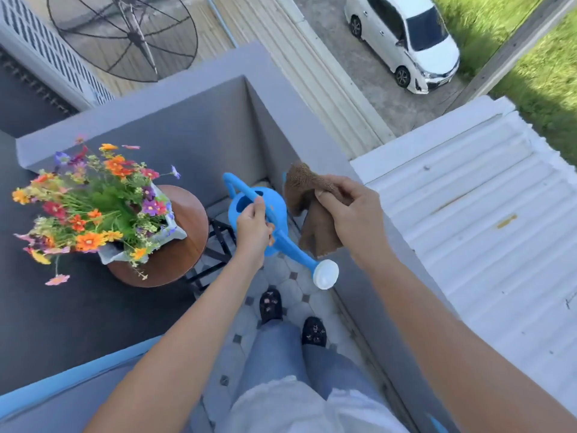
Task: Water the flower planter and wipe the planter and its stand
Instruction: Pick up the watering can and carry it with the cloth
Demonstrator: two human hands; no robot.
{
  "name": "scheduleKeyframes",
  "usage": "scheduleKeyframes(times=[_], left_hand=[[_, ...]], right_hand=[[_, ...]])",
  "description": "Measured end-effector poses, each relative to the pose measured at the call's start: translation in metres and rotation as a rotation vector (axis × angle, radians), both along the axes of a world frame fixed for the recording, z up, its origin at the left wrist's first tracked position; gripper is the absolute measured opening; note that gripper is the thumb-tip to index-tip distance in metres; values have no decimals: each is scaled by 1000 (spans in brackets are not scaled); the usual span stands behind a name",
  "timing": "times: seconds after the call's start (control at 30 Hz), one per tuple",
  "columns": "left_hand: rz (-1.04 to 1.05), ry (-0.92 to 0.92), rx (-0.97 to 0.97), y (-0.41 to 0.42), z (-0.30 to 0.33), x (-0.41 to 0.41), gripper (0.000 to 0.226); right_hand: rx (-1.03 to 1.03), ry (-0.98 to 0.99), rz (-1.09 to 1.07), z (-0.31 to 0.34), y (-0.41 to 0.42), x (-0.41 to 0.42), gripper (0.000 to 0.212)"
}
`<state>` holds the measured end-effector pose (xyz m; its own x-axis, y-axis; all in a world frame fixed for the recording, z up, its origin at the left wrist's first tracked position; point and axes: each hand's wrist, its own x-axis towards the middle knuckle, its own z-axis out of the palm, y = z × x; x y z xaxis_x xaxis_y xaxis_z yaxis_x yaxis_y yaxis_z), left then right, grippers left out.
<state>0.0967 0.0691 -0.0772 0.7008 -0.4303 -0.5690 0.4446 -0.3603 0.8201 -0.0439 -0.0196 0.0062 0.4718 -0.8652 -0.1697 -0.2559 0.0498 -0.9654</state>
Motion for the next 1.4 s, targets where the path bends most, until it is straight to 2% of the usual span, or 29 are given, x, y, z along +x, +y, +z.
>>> scheduleKeyframes(times=[0.13, 0.27, 0.4, 0.53, 0.7, 0.83, 1.03, 1.17, 1.23, 1.3, 1.4], left_hand=[[-41, -9, 98, 16, -98, 39, 37], [-81, -5, 196, 22, -220, 68, 36], [-146, -18, 250, 18, -351, 88, 34], [-126, -13, 269, 3, -469, 99, 34], [-122, -63, 250, -17, -599, 111, 36], [-99, -63, 238, -39, -674, 128, 38], [-117, -52, 165, -57, -730, 138, 34], [0, -85, 161, -50, -720, 145, 39], [115, -120, 159, -37, -701, 146, 44], [21, 34, 15, -26, -681, 148, 49], [-239, 454, -356, -11, -663, 152, 55]], right_hand=[[71, 104, 21, -100, 20, 50, 22], [169, 207, -56, -230, 27, 88, 25], [234, 302, -141, -363, 24, 109, 26], [274, 345, -185, -480, 8, 121, 28], [272, 302, -142, -590, -15, 131, 17], [235, 264, -72, -658, -37, 146, 12], [186, 279, -26, -714, -54, 160, 16], [279, 291, 23, -722, -57, 166, 12], [436, 278, 122, -713, -62, 169, 16], [635, 230, 278, -700, -67, 172, 15], [822, 229, 514, -687, -82, 179, 28]])
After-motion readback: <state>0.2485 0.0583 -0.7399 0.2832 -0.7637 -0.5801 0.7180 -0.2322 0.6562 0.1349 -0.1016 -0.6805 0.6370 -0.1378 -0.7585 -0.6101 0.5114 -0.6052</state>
